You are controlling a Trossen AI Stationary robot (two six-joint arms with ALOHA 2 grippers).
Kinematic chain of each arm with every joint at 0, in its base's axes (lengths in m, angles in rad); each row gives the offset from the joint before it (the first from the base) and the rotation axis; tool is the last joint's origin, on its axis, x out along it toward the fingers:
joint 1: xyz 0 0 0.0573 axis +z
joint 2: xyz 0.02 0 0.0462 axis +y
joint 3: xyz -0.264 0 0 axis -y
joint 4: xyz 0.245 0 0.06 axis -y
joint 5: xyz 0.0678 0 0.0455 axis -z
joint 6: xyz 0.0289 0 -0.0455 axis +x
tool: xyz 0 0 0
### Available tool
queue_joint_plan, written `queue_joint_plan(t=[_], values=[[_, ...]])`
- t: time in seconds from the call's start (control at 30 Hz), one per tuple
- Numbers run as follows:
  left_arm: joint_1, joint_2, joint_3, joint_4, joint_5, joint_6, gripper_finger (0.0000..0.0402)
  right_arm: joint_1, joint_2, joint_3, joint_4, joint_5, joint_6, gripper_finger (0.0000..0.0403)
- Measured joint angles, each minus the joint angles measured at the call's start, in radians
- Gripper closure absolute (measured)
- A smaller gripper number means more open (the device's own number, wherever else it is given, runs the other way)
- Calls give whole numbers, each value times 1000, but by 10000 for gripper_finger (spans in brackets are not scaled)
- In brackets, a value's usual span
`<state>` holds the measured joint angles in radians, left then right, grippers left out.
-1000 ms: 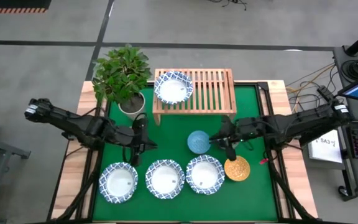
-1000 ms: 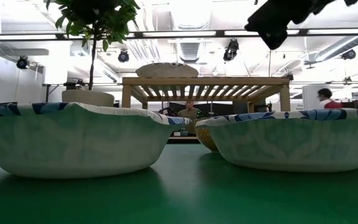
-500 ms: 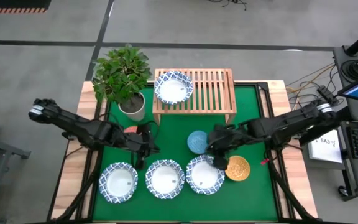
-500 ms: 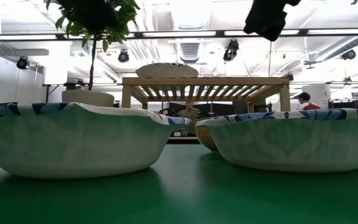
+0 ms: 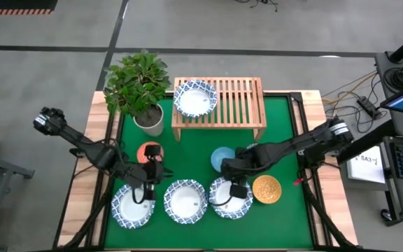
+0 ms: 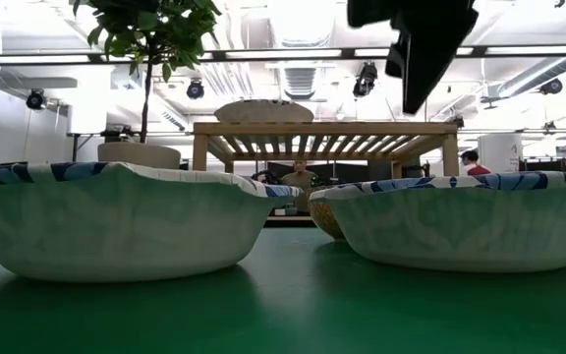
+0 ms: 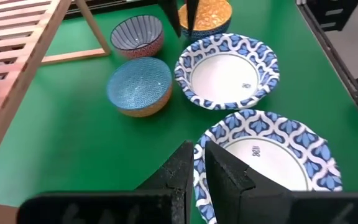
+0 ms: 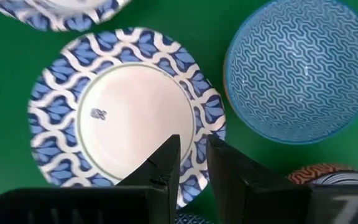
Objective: Place and stack bowls onto a shelf
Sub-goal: Put the light blue bowl on the shelf
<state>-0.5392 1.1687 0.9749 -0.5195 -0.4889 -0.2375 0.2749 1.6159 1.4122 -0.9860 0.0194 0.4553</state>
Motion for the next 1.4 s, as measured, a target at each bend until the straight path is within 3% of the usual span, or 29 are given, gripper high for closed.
queue_joint_plan(t=[0.23, 0.47, 0.6, 0.8, 1.0, 1.4], values=[[-8, 0, 0, -8, 0, 0, 379, 0, 76, 39, -1, 19, -63, 307], [-7, 2, -1, -14, -1, 0, 379, 0, 109, 46, 4, 173, -102, 237], [-7, 2, -1, -16, -1, 0, 379, -5, 119, 46, 43, 217, -101, 215], [-7, 2, -1, -22, -2, 0, 379, -8, 158, 46, 140, 224, -101, 211], [-7, 3, -2, -22, -2, 0, 379, -11, 204, 46, 154, 302, -89, 211], [-7, 4, -2, -24, -2, 0, 379, -36, 225, 45, 184, 307, -70, 234]])
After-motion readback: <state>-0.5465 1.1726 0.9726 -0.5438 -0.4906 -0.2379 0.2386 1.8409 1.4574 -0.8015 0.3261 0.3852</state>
